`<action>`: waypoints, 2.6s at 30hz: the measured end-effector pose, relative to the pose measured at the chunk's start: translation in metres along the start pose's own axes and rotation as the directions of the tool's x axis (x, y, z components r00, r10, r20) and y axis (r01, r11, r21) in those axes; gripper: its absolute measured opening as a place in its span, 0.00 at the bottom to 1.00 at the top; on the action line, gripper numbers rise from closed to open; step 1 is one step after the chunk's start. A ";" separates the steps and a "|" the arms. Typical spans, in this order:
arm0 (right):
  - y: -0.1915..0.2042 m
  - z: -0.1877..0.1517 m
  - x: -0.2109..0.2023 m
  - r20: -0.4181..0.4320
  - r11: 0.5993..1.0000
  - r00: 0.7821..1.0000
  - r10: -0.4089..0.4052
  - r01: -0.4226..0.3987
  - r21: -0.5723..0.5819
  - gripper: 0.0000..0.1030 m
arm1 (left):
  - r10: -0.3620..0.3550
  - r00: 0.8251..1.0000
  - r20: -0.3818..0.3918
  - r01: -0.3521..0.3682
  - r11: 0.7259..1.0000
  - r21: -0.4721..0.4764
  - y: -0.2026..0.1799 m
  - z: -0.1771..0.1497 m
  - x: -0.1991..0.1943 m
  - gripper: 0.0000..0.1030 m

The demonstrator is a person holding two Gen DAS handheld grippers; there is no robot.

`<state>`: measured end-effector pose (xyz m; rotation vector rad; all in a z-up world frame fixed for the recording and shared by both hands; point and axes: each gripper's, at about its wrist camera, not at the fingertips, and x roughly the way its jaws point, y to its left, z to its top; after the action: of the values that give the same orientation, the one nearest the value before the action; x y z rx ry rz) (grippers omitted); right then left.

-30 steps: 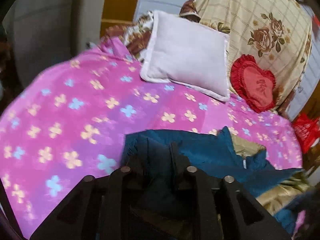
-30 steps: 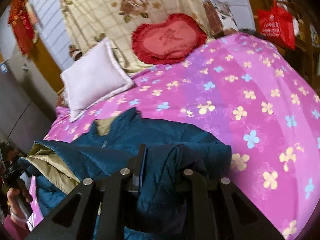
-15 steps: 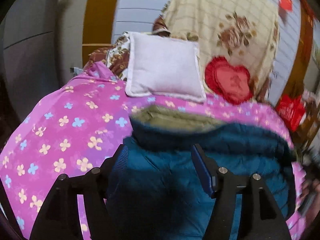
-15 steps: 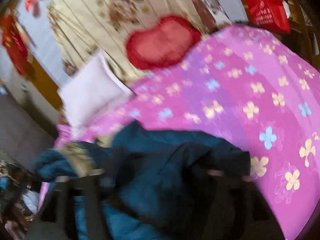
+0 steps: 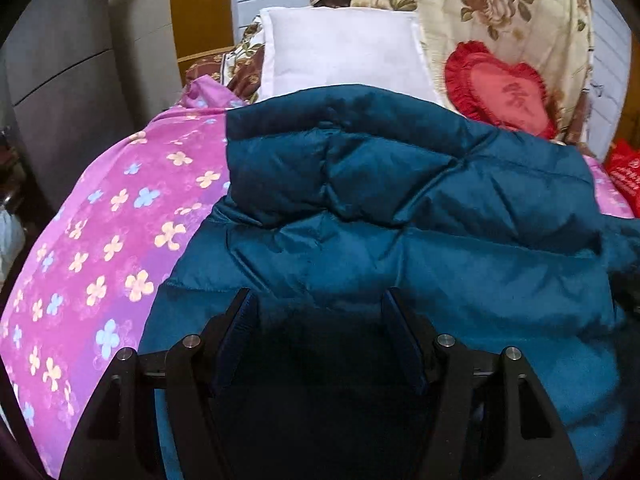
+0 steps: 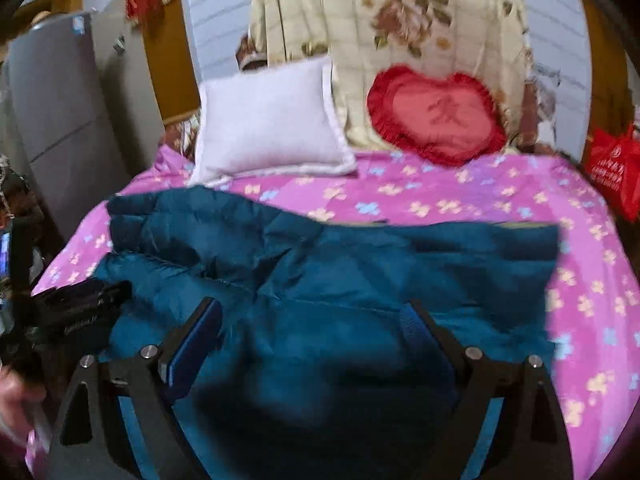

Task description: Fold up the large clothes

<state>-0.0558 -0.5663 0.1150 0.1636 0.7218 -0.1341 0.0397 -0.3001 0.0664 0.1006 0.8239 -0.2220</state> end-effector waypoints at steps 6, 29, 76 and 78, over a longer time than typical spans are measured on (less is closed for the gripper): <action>-0.004 0.000 0.088 -0.138 0.979 0.969 -0.205 0.204 -0.017 0.88 | -0.049 0.997 0.056 0.052 0.997 -0.062 0.012 0.003 0.022 0.45; -0.125 -0.011 0.072 -0.202 0.937 0.931 -0.303 0.330 0.116 0.97 | 0.071 0.996 -0.052 -0.075 0.994 -0.081 0.027 0.042 0.077 0.52; -0.104 -0.111 -0.048 -0.137 0.950 0.955 -0.261 0.280 0.139 0.90 | -0.031 0.999 0.013 0.032 0.990 -0.135 0.104 -0.086 -0.029 0.52; -0.104 -0.107 -0.060 -0.125 0.940 0.949 -0.290 0.307 0.150 0.87 | -0.020 1.000 0.022 0.022 0.993 -0.112 0.101 -0.087 -0.029 0.52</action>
<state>-0.1881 -0.6433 0.0654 0.2220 0.8343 -0.4816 -0.0180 -0.1827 0.0292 -0.0161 0.8158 -0.1954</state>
